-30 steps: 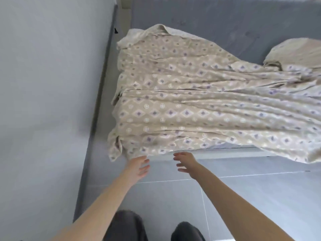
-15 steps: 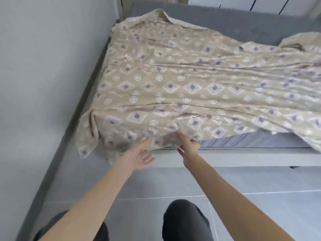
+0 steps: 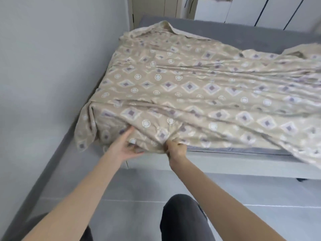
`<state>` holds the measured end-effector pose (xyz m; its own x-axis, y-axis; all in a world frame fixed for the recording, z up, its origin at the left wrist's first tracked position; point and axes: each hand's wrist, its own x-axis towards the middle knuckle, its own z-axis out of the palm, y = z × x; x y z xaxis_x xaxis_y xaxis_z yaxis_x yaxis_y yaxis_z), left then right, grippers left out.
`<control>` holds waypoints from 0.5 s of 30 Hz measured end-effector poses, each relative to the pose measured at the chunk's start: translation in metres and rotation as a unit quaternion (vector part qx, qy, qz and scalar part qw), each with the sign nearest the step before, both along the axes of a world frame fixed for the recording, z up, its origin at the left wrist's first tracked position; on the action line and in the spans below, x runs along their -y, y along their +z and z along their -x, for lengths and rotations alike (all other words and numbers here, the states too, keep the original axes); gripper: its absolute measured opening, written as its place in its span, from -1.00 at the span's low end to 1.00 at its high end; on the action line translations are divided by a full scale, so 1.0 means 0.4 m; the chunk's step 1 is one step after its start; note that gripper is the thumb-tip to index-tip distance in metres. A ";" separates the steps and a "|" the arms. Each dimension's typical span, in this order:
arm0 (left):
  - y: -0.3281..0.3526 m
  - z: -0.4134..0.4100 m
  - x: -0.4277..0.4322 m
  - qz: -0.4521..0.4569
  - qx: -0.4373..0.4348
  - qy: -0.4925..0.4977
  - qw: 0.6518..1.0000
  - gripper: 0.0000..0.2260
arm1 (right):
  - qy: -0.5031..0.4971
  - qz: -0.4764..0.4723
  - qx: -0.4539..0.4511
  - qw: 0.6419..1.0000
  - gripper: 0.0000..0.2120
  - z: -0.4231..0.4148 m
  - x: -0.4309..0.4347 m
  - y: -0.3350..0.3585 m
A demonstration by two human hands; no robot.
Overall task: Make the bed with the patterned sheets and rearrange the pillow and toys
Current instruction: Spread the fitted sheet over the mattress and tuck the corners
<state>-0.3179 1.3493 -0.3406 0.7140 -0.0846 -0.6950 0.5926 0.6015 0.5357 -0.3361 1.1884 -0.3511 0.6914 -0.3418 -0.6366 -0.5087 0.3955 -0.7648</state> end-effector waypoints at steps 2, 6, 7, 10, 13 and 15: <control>0.001 0.005 -0.006 0.009 0.039 0.004 0.999 -0.65 | 0.030 -0.068 -0.010 0.997 -0.82 0.019 -0.024 -0.024; -0.020 0.026 -0.053 -0.026 0.044 0.034 0.998 -0.78 | 0.006 -0.225 -0.078 0.971 -0.70 0.056 -0.058 -0.063; -0.028 0.033 -0.066 -0.046 0.034 0.027 0.998 -0.75 | 0.008 -0.251 -0.077 0.965 -0.70 0.061 -0.065 -0.067; -0.058 0.049 -0.089 -0.096 -0.009 0.028 0.995 -0.67 | 0.034 -0.333 -0.014 0.942 -0.77 0.070 -0.075 -0.065; -0.099 0.063 -0.116 -0.158 -0.052 0.062 0.984 -0.67 | 0.081 -0.383 0.043 0.919 -0.83 0.066 -0.072 -0.055; -0.130 0.082 -0.135 -0.183 -0.078 0.058 0.978 -0.67 | 0.125 -0.359 0.004 0.925 -0.76 0.060 -0.075 -0.076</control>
